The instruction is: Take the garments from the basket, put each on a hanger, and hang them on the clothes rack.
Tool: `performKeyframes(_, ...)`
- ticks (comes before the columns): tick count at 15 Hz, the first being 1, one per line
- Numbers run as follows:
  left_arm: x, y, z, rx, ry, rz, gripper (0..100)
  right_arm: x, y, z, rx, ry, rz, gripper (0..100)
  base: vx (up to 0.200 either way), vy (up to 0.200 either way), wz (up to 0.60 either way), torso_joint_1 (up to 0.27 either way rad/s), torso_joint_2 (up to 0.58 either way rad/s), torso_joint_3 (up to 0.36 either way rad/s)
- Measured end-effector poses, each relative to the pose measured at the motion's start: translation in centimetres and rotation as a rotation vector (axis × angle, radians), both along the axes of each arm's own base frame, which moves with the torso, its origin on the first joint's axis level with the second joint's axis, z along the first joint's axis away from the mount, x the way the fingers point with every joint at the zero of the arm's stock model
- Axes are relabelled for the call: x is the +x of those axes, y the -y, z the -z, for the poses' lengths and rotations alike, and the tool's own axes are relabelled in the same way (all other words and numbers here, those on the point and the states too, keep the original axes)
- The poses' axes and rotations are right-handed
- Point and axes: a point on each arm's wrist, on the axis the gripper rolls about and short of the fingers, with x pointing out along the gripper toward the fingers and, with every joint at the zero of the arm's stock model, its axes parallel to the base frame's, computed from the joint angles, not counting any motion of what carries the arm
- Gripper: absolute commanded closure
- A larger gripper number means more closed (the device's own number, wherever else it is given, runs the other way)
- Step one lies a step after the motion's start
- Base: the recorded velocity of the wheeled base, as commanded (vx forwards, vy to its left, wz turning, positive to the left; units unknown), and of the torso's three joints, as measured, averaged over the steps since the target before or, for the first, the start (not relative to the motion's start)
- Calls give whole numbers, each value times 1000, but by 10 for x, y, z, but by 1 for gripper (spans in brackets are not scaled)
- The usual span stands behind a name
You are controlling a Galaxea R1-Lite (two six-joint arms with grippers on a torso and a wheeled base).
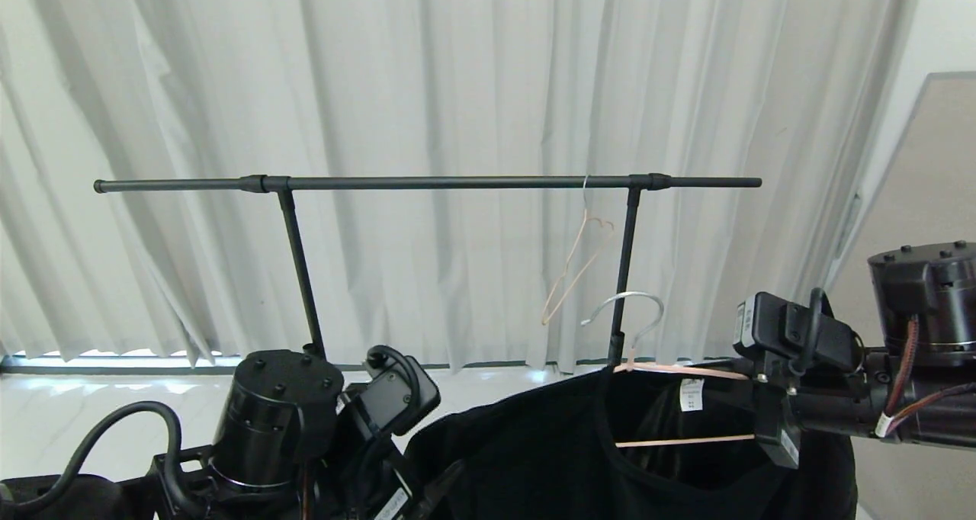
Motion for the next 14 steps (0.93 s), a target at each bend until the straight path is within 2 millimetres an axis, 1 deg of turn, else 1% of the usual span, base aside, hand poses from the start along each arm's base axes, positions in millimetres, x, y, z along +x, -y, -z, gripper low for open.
performKeyframes(2, 3, -9, 3, -13, -26, -7, 0, -4, 3, -4, 10, 16, 2, 100, 0, 0, 0, 0, 0, 0)
performKeyframes(6, -2, -18, 13, -33, -96, 21, 0, -10, 6, -11, 26, 43, 5, 100, 0, 0, 0, 0, 0, 0)
performKeyframes(10, -8, -20, 4, -168, -148, 100, 0, -16, 10, -9, 26, 41, 7, 100, 0, 0, 0, 0, 0, 0)
performKeyframes(12, -13, -23, -2, -201, -139, 97, 0, -17, 11, -9, 26, 41, 7, 100, 0, 0, 0, 0, 0, 0)
performKeyframes(14, -17, -30, -2, -206, -136, 79, 0, -17, 11, -9, 29, 41, 9, 100, 0, 0, 0, 0, 0, 0)
